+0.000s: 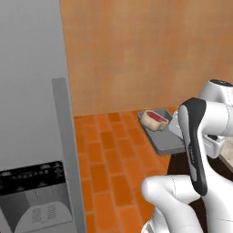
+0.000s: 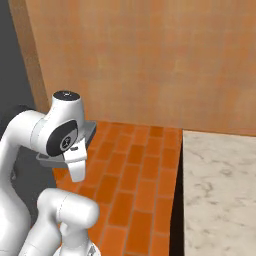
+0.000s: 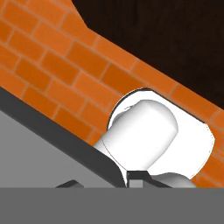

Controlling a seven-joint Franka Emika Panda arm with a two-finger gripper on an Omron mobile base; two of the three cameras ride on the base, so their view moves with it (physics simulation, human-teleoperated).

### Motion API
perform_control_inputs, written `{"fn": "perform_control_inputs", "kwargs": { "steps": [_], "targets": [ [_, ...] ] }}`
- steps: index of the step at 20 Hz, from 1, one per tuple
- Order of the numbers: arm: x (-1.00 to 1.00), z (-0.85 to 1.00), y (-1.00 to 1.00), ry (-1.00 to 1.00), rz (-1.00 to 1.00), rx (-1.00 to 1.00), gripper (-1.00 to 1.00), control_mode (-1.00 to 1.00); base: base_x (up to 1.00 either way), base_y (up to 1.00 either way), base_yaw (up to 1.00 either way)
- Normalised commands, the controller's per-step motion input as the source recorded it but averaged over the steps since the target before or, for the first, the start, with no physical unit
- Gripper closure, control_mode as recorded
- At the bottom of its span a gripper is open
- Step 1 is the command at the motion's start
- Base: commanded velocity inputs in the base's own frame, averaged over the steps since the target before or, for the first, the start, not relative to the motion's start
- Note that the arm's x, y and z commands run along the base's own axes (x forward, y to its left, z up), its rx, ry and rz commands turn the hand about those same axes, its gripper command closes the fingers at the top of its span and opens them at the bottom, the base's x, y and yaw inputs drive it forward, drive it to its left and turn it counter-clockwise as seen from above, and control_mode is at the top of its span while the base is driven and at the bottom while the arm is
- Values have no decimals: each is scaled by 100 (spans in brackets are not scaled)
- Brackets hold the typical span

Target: Take the meat container that has the steak and place it on the second highest rack of the freezer. Then take the vegetable container that has the squash and lemon and place it on the highest rack of the freezer.

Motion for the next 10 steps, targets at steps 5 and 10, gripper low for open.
{"fn": "perform_control_inputs", "kwargs": {
  "steps": [5,10],
  "targets": [
    [0,0,0,0,0,0,100,100,100,-22,0],
    [0,0,0,0,0,0,100,100,100,-24,0]
  ]
}}
